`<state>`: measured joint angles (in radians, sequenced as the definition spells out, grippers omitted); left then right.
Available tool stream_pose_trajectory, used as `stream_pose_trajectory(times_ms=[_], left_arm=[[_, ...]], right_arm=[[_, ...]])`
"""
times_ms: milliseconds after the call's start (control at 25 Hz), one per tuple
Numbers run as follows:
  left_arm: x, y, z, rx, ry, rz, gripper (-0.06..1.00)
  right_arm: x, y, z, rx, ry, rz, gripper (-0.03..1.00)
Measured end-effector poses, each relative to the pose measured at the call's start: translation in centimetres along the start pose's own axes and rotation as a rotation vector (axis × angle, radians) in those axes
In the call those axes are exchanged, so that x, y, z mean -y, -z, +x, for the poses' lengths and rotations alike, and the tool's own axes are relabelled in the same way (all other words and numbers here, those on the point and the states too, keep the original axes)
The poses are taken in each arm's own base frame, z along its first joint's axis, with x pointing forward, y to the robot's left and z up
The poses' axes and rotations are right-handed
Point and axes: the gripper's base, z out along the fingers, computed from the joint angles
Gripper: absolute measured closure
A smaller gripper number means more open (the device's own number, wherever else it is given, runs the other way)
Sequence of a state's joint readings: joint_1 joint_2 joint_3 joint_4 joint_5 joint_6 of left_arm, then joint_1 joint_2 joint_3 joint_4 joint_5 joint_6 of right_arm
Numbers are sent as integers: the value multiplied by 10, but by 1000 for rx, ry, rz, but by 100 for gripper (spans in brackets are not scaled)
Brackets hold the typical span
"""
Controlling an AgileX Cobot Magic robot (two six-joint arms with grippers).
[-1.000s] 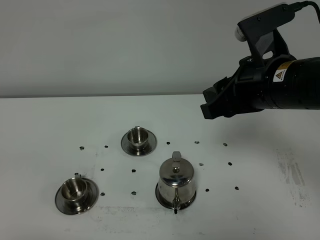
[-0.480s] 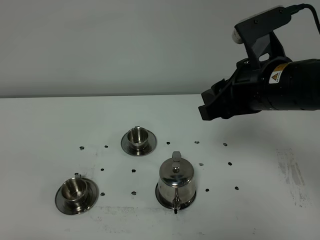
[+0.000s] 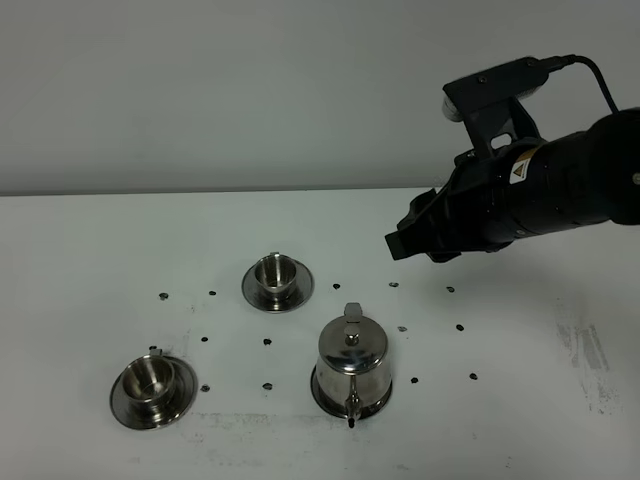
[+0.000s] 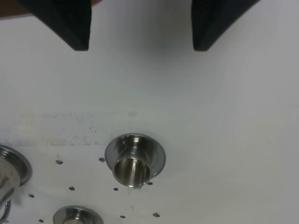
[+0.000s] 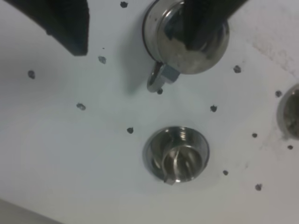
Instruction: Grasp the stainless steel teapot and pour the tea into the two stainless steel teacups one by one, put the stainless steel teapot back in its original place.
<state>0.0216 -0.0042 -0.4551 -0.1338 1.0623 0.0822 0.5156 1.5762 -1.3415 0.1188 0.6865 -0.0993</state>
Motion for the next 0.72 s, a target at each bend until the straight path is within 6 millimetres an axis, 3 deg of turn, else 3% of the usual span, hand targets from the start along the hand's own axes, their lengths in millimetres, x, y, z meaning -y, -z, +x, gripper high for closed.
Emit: stream_pose_trajectory(times_ms=[120, 320, 720], left_arm=[[0, 0, 0, 0, 0, 0, 44], [0, 0, 0, 0, 0, 0, 44], [0, 0, 0, 0, 0, -1, 44]], right_arm=[[3, -10, -6, -27, -26, 26, 52], [8, -49, -7, -141, -68, 83, 52], [-11, -105, -17, -204, -77, 87, 52]])
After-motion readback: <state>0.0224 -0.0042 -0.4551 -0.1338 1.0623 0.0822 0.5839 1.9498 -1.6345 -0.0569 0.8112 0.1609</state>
